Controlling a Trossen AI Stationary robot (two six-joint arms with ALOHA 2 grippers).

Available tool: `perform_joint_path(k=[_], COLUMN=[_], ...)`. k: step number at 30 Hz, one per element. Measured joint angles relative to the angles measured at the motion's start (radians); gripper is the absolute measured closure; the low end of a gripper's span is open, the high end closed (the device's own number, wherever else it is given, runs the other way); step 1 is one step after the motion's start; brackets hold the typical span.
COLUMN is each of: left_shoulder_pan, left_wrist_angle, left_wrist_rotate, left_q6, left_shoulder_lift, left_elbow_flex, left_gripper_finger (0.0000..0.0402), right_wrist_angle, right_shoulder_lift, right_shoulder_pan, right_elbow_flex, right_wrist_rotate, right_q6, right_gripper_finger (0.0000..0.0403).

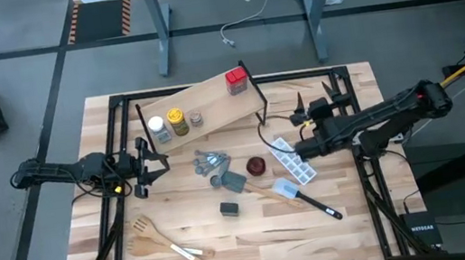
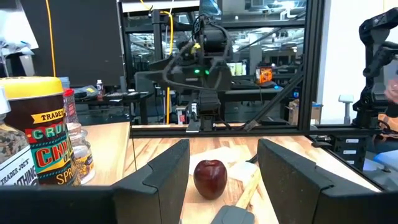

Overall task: Shelf spices
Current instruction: Remove the red seasoning can from the shelf

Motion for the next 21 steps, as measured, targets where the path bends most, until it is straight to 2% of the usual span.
perform_joint_path(k=[12, 19, 21], left_shoulder_pan=[0.000, 0.000, 0.000], left_wrist_angle=[-0.001, 0.000, -0.001], left_wrist_rotate=[-0.001, -0.001, -0.001], left_q6=[-0.002, -0.001, -0.001], left_shoulder_lift=[0.000, 0.000, 0.000], left_elbow_flex=[0.000, 0.000, 0.000], left_gripper_finger=[0.0219, 0.0219, 0.0219], right_wrist_angle=[0.219, 0.244, 0.318], right_shoulder_lift=[0.000, 0.001, 0.002], right_shoulder_pan=[-0.307, -0.340, -0.339], right_elbow_flex=[0.000, 0.000, 0.001], right_wrist_rotate=[-0.025, -0.163, -0.137], right_q6=[-0.004, -0.011, 0.011], right_gripper_finger=[0.0026, 0.0026, 0.0026])
